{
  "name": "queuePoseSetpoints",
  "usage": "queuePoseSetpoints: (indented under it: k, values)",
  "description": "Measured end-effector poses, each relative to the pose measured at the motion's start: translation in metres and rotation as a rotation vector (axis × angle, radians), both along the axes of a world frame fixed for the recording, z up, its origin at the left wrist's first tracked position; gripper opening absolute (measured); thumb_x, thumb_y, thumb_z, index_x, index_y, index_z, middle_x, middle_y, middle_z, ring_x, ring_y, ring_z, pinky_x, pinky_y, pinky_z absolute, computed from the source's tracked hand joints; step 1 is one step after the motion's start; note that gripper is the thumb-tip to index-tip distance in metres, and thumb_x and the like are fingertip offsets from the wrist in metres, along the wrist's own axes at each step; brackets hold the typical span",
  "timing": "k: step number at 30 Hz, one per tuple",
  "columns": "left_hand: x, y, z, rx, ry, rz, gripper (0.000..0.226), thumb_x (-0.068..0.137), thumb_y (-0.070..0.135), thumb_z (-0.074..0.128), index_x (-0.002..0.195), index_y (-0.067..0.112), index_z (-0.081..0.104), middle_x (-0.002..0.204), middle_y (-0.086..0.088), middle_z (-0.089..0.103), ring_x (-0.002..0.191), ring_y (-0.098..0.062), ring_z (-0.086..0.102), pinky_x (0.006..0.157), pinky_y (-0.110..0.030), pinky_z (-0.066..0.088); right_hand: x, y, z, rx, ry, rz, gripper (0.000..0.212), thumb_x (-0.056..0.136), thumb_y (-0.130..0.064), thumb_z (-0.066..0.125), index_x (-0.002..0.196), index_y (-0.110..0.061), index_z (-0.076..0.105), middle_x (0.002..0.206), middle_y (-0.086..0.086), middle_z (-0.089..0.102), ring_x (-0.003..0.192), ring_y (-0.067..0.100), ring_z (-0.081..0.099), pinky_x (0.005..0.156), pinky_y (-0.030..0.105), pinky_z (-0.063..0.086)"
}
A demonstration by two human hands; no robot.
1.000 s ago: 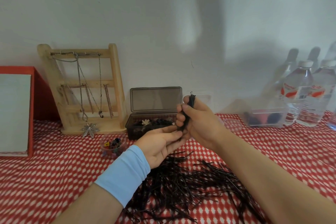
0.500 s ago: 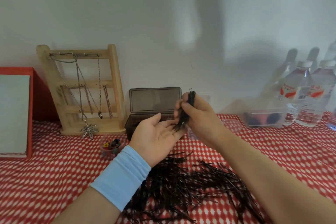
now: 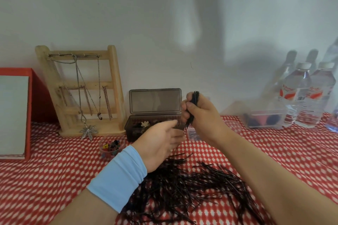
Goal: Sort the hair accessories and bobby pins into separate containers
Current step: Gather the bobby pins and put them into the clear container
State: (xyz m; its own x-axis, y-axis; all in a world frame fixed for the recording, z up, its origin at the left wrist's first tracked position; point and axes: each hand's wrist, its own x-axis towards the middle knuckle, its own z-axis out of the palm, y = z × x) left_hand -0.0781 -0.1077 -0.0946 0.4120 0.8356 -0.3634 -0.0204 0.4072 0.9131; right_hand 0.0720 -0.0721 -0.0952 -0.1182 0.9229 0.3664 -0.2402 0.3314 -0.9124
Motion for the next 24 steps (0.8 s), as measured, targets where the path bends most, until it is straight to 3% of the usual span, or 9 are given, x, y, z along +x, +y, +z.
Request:
queuePoseSetpoints:
  k: [3,6,10,14,16,19,24]
  values:
    - [-0.004,-0.002,0.005,0.079,0.065,-0.11,0.06,0.103,0.041,0.033,0.153,0.009,0.025,0.154,-0.014,0.037,0.145,-0.026,0.032,0.121,-0.039,0.018,0.013,0.001,0.008,-0.072,-0.037,0.03,0.026,0.103,0.008,0.033,0.096,-0.013,0.047,0.075,0.001,0.052,0.06,0.014,0.044,0.059,0.027,0.041]
    - [0.0,0.008,0.012,0.242,0.053,0.008,0.047,0.104,0.032,0.039,0.147,0.013,0.038,0.146,-0.007,0.05,0.134,-0.022,0.048,0.115,-0.039,0.034,0.031,0.004,0.016,-0.1,-0.174,0.011,0.025,0.102,0.007,0.035,0.094,-0.013,0.048,0.074,0.002,0.05,0.06,0.014,0.043,0.056,0.026,0.04]
    - [0.009,0.047,0.02,0.682,0.377,0.151,0.039,0.102,0.025,0.042,0.14,0.021,0.049,0.14,0.001,0.055,0.128,-0.016,0.052,0.113,-0.042,0.037,0.049,0.023,0.029,-0.002,-0.812,-0.215,0.022,0.101,-0.001,0.039,0.096,-0.017,0.053,0.079,0.001,0.055,0.065,0.016,0.047,0.059,0.028,0.04]
    - [0.021,0.075,0.021,0.8,0.588,0.102,0.035,0.102,0.023,0.04,0.135,0.021,0.053,0.135,0.003,0.06,0.123,-0.014,0.055,0.109,-0.037,0.041,0.054,0.047,0.033,0.009,-1.446,-0.138,0.025,0.101,-0.004,0.041,0.109,-0.022,0.057,0.099,-0.005,0.058,0.095,0.02,0.057,0.076,0.03,0.046]
    - [0.024,0.079,0.016,0.865,0.701,0.041,0.038,0.104,0.023,0.038,0.139,0.02,0.05,0.136,0.004,0.059,0.124,-0.012,0.054,0.108,-0.03,0.039,0.052,0.055,0.026,-0.003,-1.632,-0.078,0.028,0.101,-0.006,0.047,0.118,-0.021,0.062,0.107,-0.004,0.063,0.101,0.02,0.06,0.089,0.03,0.049]
    - [0.027,0.084,0.005,0.914,0.795,-0.046,0.04,0.105,0.021,0.036,0.144,0.02,0.043,0.143,0.004,0.054,0.13,-0.013,0.05,0.111,-0.029,0.036,0.052,0.062,0.022,-0.037,-1.721,0.007,0.034,0.098,-0.013,0.06,0.131,-0.019,0.063,0.124,0.003,0.068,0.106,0.019,0.065,0.099,0.033,0.052]
    - [0.031,0.089,-0.006,1.019,0.891,-0.102,0.042,0.105,0.021,0.036,0.146,0.021,0.041,0.147,0.004,0.049,0.133,-0.014,0.047,0.109,-0.025,0.034,0.07,0.061,0.035,-0.082,-1.576,0.112,0.059,0.095,-0.016,0.068,0.149,-0.018,0.047,0.131,-0.003,0.068,0.118,0.011,0.062,0.106,0.029,0.044]
